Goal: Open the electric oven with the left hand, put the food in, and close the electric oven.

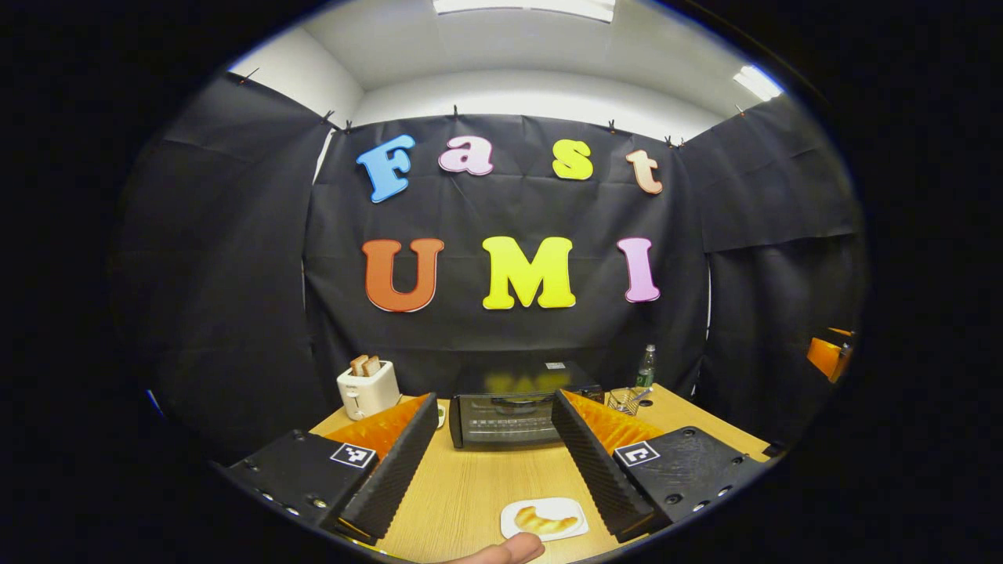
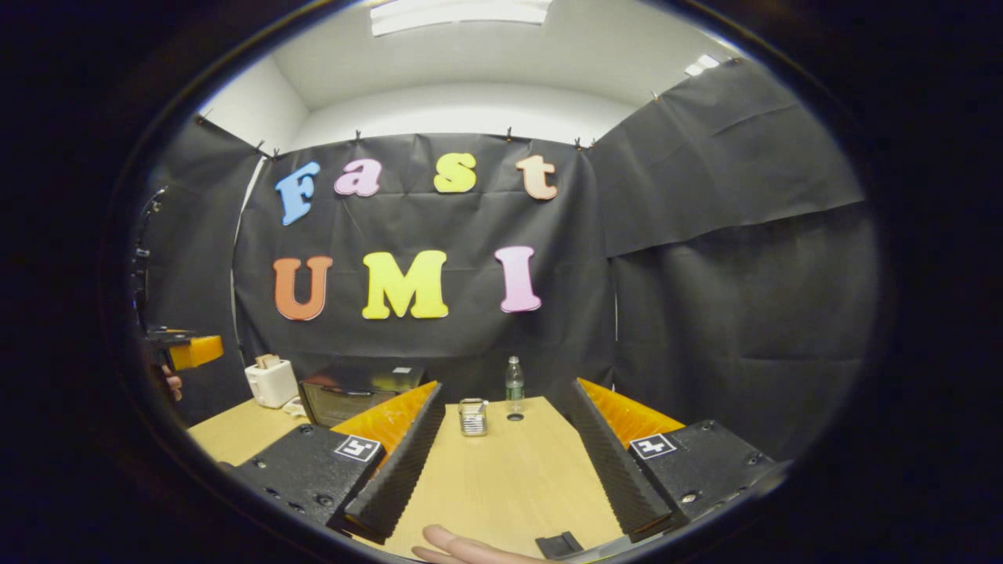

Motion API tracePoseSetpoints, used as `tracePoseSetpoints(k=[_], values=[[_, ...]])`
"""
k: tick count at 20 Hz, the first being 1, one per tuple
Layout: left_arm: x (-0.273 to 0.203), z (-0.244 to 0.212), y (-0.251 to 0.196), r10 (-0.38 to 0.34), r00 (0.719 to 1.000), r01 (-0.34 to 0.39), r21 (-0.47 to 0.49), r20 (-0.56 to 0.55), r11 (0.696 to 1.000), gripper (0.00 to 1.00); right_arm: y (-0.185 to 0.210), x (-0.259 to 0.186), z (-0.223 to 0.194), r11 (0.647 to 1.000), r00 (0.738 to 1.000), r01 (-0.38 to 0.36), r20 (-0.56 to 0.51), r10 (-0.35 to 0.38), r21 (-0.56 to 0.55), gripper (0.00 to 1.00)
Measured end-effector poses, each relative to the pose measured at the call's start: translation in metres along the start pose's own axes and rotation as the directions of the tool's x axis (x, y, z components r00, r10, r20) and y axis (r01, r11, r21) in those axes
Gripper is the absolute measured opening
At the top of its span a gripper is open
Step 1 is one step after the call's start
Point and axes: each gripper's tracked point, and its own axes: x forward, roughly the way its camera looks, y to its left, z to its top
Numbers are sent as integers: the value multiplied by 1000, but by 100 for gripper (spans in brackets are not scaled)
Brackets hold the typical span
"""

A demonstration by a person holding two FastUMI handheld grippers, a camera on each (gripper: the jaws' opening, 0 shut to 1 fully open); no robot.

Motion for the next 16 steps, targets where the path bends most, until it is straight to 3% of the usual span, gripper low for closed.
tracePoseSetpoints(k=[3, 9, 16], values=[[44, 2, 7, 16, 1000, -16, 4, -5, 1000, 95, -9, 8, -9, 1000, 1000, 9, -13, -9, 13, 100], [148, -37, -5, -41, 994, 37, -44, -99, 998, 93, -14, 21, -32, 998, 998, -36, -53, 39, 61, 97], [249, -89, -41, -64, 978, 41, -114, -201, 993, 93, -41, 36, -33, 1000, 1000, 9, -8, -9, 15, 100]])
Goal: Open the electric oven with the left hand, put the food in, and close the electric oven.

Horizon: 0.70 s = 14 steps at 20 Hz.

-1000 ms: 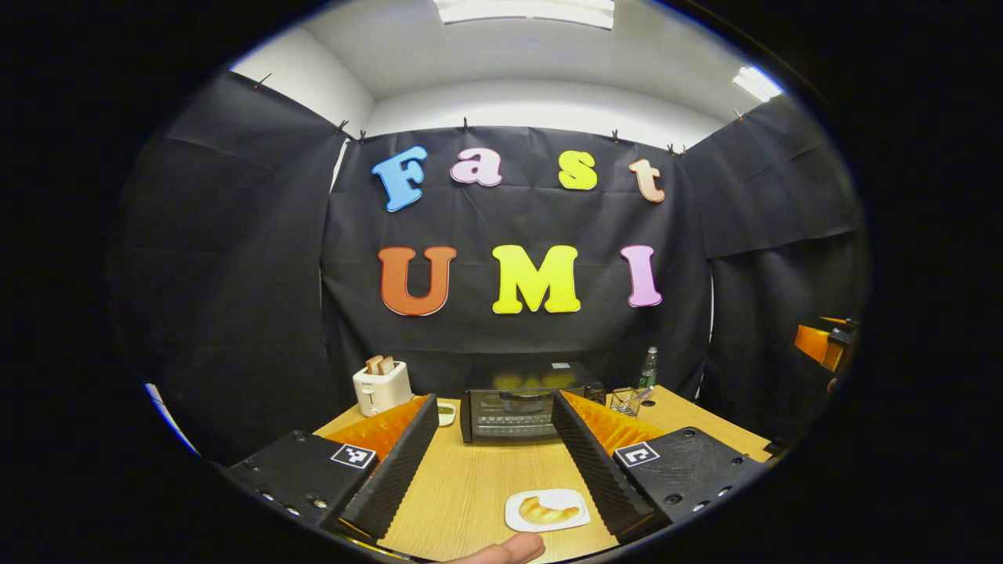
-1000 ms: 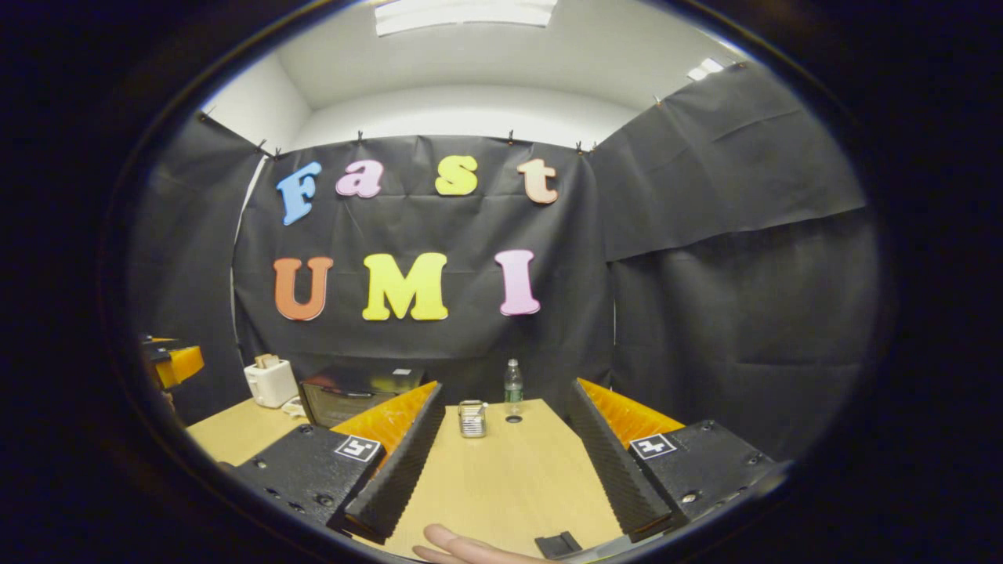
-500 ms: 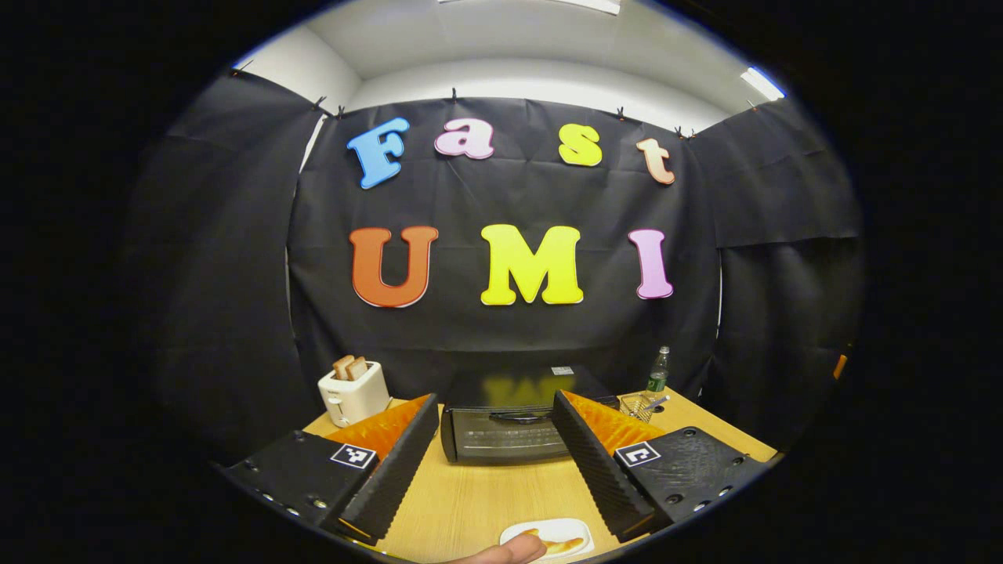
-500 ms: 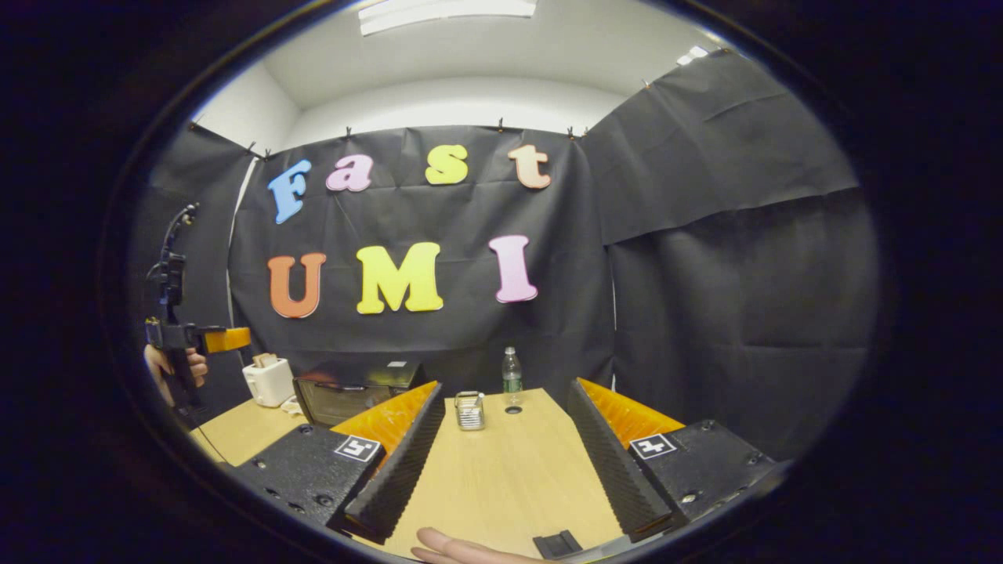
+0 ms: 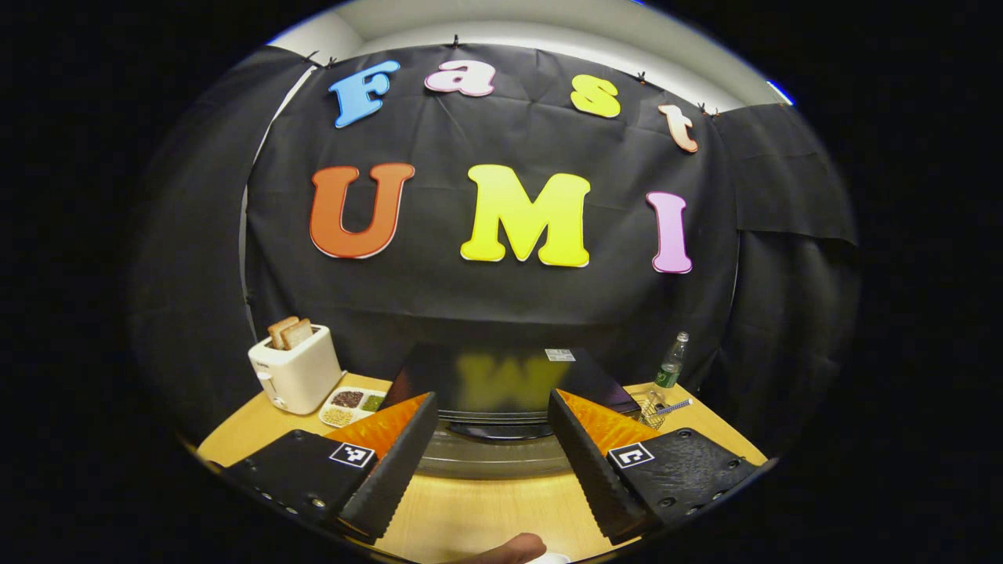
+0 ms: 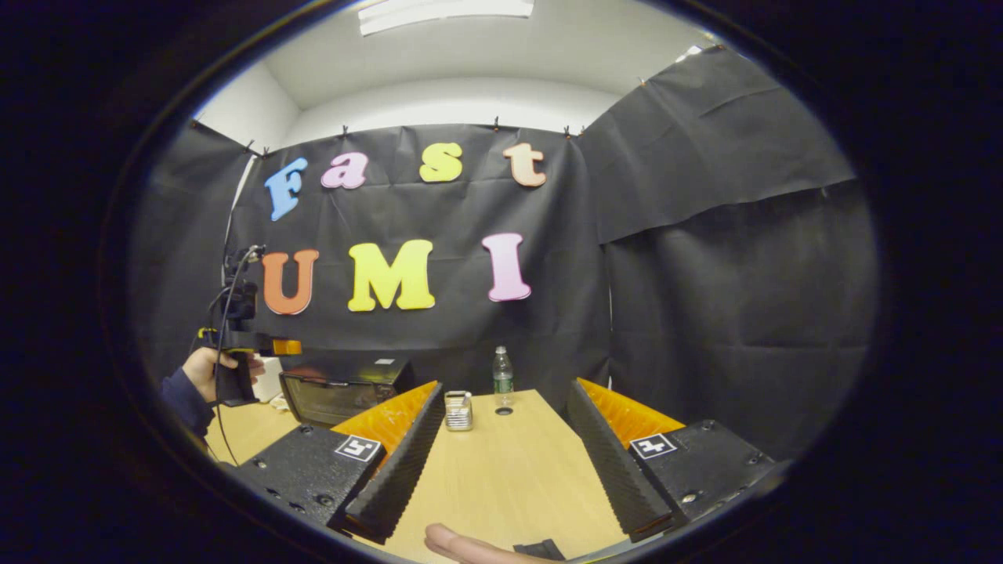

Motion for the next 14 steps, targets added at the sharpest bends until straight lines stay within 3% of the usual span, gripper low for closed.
tracePoseSetpoints(k=[4, 7, 11, 14], values=[[57, -13, -6, 24, 1000, -23, 50, -13, 998, 93, -1, 3, 1, 1000, 1000, -16, 19, 16, 0, 100], [83, -42, -3, 44, 995, -39, 60, -88, 997, 93, -8, 1, 9, 1000, 997, -12, 79, 10, 15, 100], [85, -58, 3, 87, 987, -71, 119, -136, 990, 95, -16, -5, 15, 999, 990, 14, 137, -19, 40, 100], [77, -66, -3, 84, 983, -69, 94, -162, 993, 97, -16, -3, 12, 998, 990, 26, 137, -34, 59, 99]])
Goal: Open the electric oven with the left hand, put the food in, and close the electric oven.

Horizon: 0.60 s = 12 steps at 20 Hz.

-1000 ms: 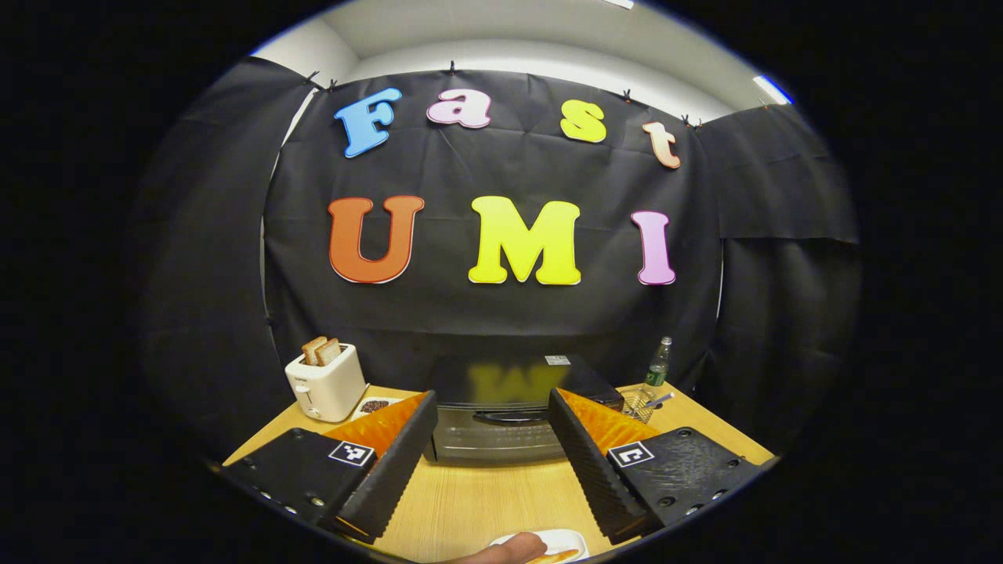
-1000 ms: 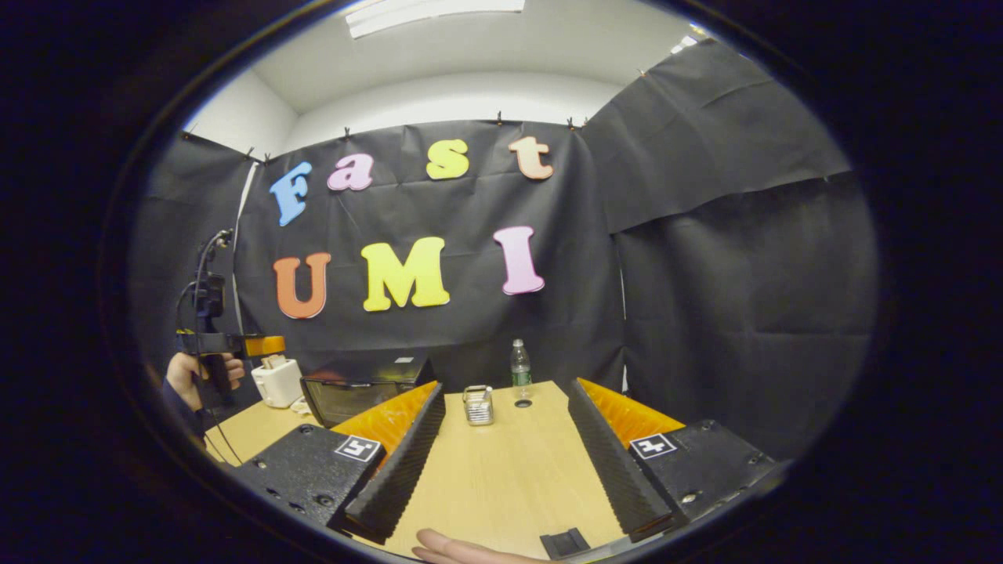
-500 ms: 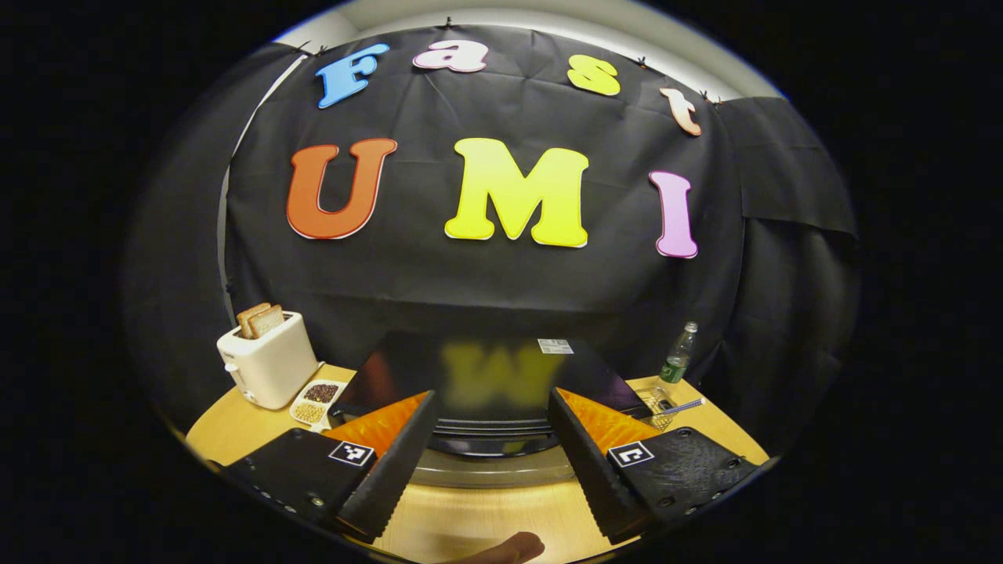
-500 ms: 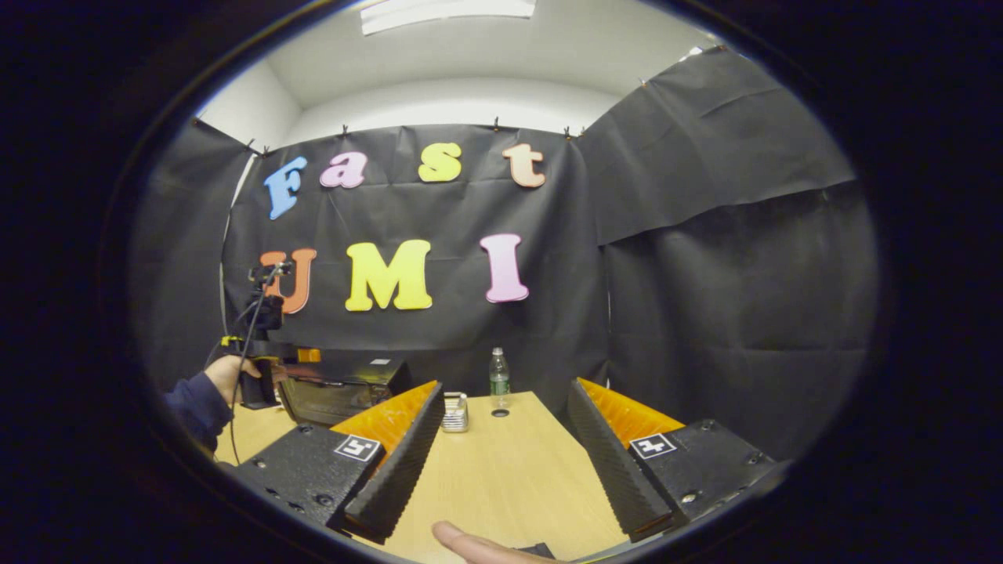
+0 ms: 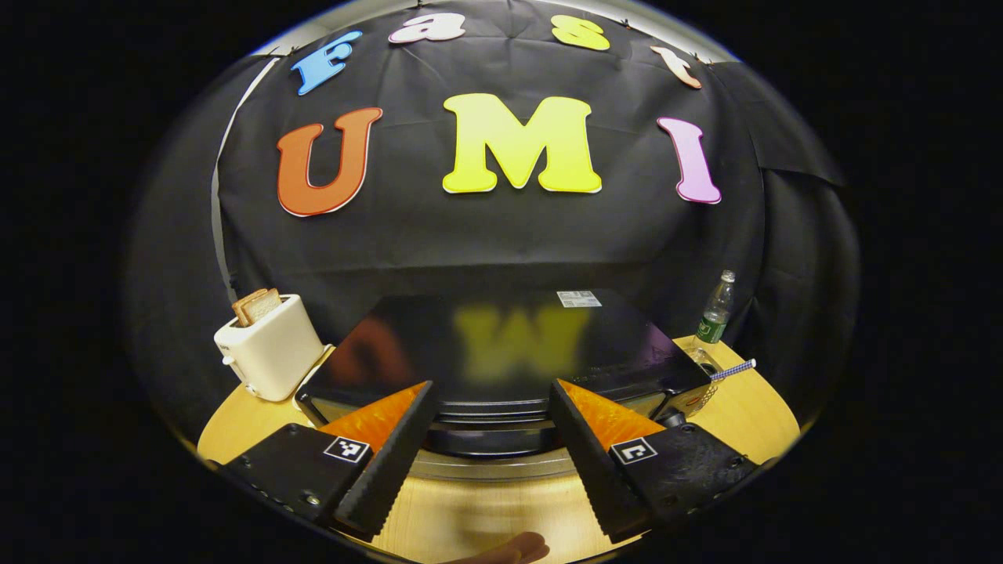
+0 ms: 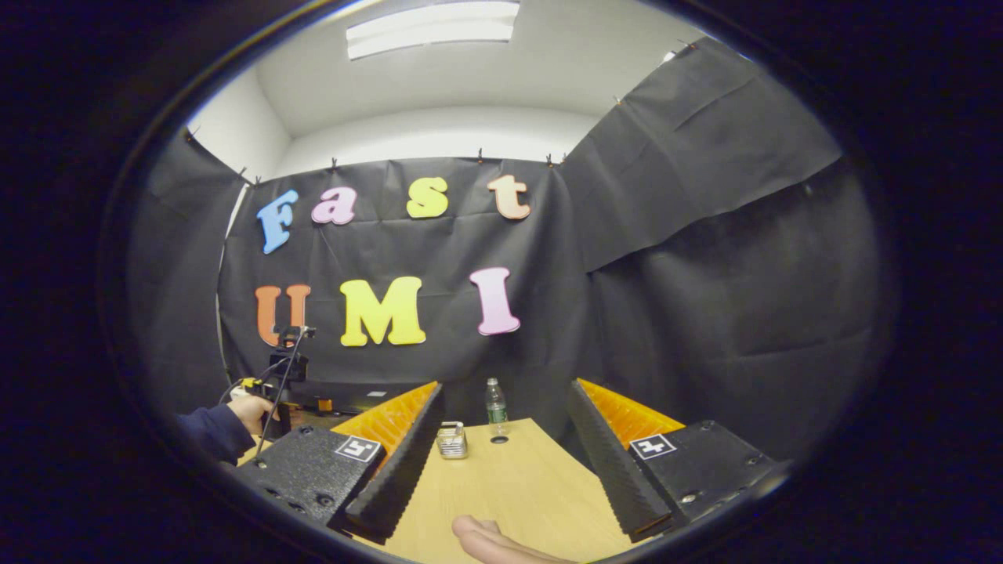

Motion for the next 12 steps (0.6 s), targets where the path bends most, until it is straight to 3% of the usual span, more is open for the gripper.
tracePoseSetpoints(k=[5, 7, 9, 12], values=[[-22, -11, -2, -21, 1000, 21, 2, -2, 1000, 97, 4, -17, 21, 999, 997, 41, 60, -41, 8, 98], [-37, -21, -4, -22, 1000, 23, 45, -11, 999, 98, 10, -30, 28, 999, 995, 44, 85, -43, -14, 99], [-52, -32, -5, -29, 999, 30, 104, -14, 994, 97, 17, -41, 28, 999, 996, 33, 80, -31, -30, 100], [-68, -52, -3, -45, 998, 48, 97, -35, 994, 97, 28, -51, 30, 1000, 998, 2, 67, -2, -4, 100]])
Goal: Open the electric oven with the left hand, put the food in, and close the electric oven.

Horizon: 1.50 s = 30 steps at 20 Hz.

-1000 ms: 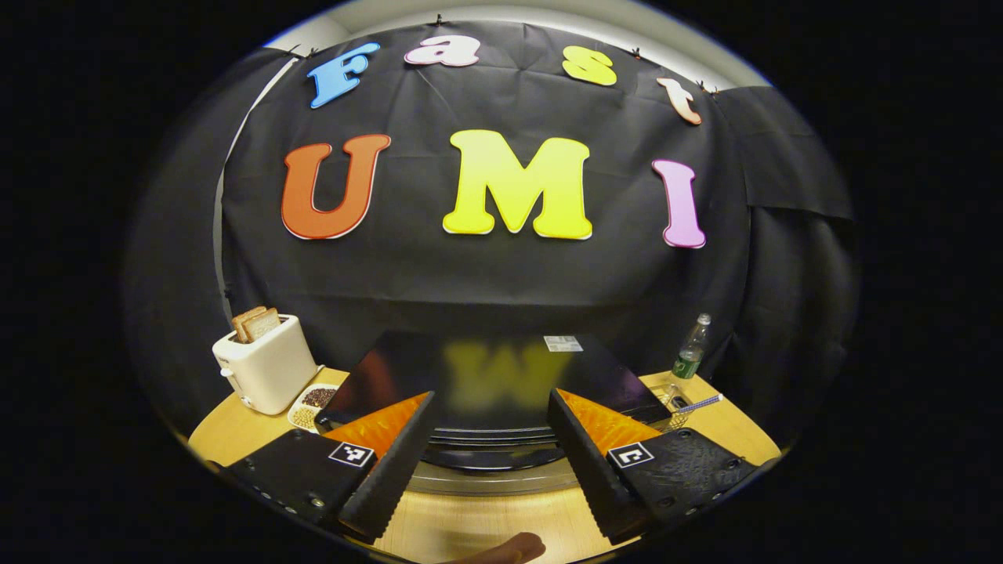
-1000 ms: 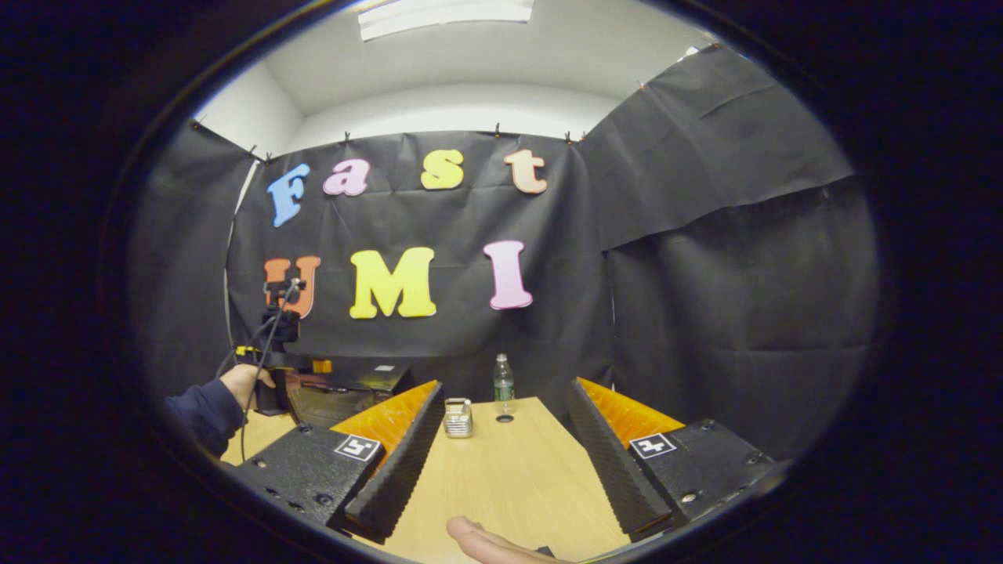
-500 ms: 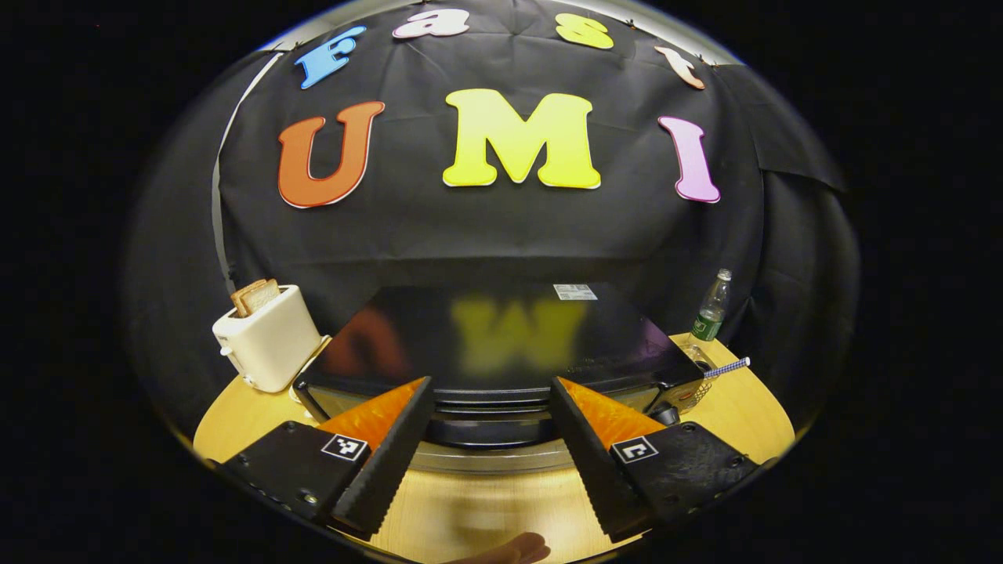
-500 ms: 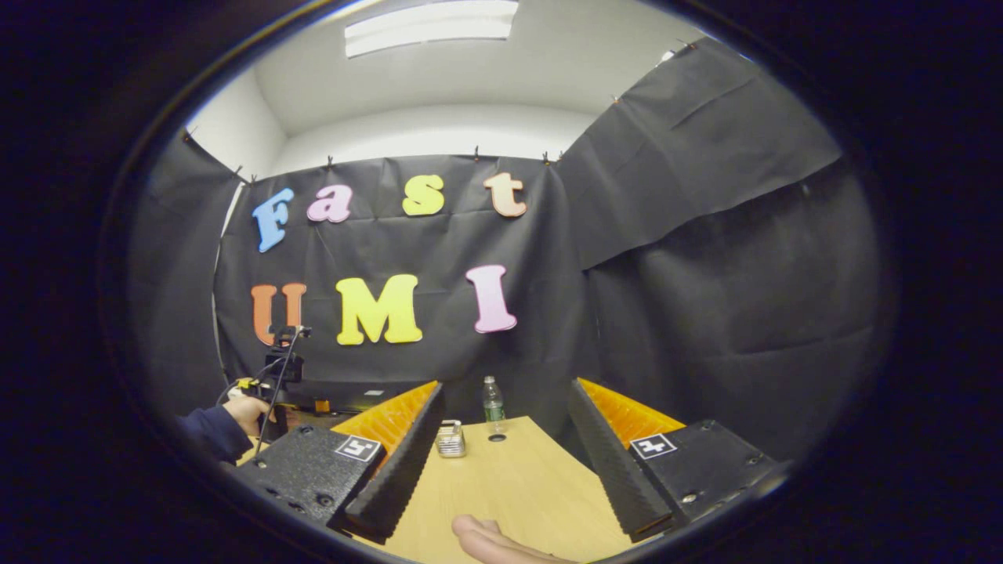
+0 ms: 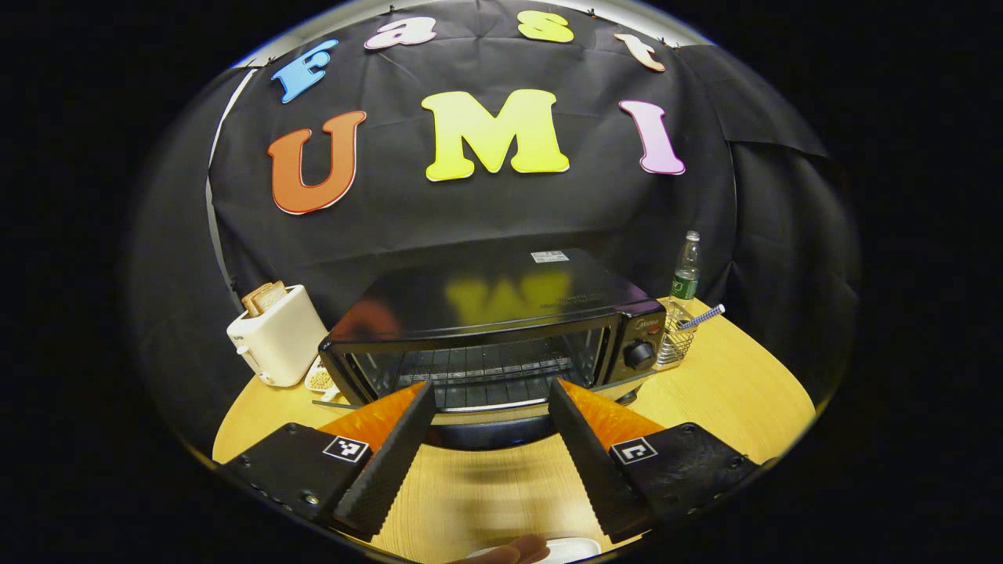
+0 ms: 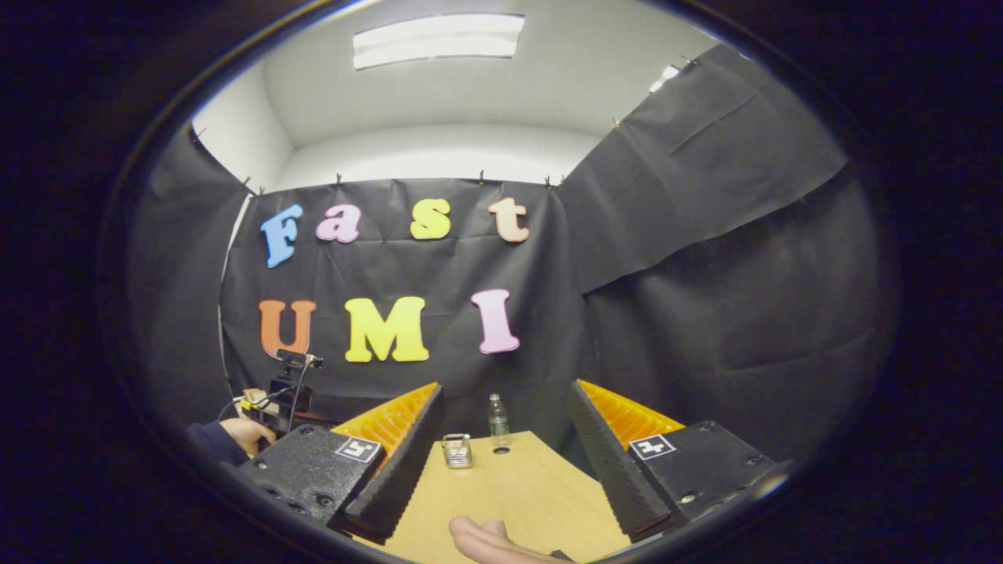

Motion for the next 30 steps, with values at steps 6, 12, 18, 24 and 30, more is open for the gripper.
tracePoseSetpoints(k=[6, 12, 18, 24, 30], values=[[-28, -45, -5, -40, 999, 39, -81, -6, 996, 95, -5, -16, -2, 999, 999, 43, -21, -43, 6, 100], [-39, -105, -14, -54, 996, 53, -22, -66, 998, 95, 14, -18, -26, 1000, 995, 0, -102, 2, 14, 99], [-30, -169, -20, -92, 971, 65, -126, -222, 990, 94, 24, -19, -37, 1000, 992, -23, -128, 23, 2, 100], [-34, -158, -20, -103, 981, 75, -169, -164, 983, 91, 26, -14, -51, 1000, 986, -26, -162, 25, -1, 100], [-84, -114, 7, -83, 996, 77, -199, -19, 977, 91, 33, -4, -74, 999, 974, -44, -222, 42, -1, 100]])
